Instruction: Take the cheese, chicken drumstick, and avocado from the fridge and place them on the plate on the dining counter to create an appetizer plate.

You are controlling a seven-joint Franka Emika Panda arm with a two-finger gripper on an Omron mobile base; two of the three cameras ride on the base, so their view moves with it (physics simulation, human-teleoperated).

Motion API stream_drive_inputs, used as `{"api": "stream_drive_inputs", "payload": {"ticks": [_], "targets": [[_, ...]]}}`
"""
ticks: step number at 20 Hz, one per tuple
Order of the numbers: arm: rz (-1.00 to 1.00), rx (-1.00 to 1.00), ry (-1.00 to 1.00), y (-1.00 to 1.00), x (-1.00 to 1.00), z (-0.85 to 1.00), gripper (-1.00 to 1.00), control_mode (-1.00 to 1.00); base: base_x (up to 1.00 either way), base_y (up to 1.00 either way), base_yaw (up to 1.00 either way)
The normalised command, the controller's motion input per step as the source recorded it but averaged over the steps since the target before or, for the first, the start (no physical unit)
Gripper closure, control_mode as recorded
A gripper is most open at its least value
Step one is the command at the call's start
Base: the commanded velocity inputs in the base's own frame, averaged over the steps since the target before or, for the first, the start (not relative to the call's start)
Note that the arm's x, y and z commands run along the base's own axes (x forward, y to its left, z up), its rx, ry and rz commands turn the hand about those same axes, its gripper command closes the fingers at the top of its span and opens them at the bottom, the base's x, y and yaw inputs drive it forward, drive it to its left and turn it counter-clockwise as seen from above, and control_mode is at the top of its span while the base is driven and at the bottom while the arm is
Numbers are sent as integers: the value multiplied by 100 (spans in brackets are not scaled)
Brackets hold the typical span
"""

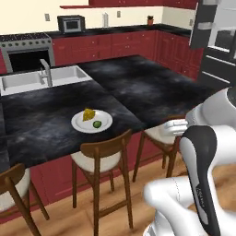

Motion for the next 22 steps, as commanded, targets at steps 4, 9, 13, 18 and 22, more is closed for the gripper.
{"api": "stream_drive_inputs", "payload": {"ticks": [4,9,13,18,22], "targets": [[0,0,0,0,0,0,100,100,99,100,4],[0,0,0,0,0,0,100,100,93,62,7],[0,0,0,0,0,0,100,100,85,-3,32],[0,0,0,0,0,0,100,100,91,-13,44],[0,0,0,0,0,0,100,100,55,0,10]]}}
